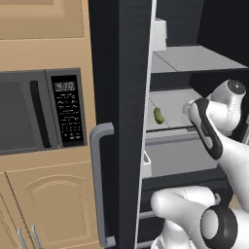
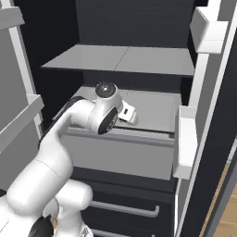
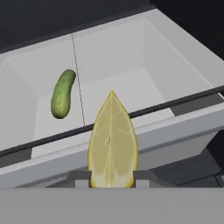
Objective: Place the condiment bottle and ketchup from the counter to the top shelf of the fridge. If the existing items in the fridge are on the top shelf, move them to other shelves.
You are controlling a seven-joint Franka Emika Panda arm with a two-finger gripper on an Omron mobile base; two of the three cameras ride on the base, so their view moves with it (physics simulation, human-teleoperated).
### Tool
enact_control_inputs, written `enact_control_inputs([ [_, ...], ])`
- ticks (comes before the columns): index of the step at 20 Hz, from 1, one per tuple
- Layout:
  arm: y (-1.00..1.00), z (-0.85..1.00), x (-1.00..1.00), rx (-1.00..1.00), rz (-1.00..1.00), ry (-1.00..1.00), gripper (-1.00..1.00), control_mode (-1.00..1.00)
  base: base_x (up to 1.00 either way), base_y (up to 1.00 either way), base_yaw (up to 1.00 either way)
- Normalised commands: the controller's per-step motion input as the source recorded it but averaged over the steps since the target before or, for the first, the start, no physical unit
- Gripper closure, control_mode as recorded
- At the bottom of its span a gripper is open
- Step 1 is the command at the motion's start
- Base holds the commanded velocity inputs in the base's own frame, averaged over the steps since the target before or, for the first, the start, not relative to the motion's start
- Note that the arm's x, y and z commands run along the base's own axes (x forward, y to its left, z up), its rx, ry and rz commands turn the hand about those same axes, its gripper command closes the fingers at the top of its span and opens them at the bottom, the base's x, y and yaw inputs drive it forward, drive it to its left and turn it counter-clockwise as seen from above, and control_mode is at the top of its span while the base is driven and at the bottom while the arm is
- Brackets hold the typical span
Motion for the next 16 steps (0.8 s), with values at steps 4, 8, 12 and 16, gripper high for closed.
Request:
enact_control_inputs([
  [4,-0.32,-0.46,0.46,0.0,0.05,0.0,1.0,-1.0,0.0,0.0,0.0],
  [8,-0.02,-0.17,0.83,0.0,0.03,0.0,1.0,-1.0,0.0,0.0,0.0],
  [12,0.0,0.0,0.88,0.0,0.0,0.0,1.0,-1.0,0.0,0.0,0.0],
  [16,0.0,-0.13,0.96,0.0,0.0,0.0,1.0,-1.0,0.0,0.0,0.0],
])
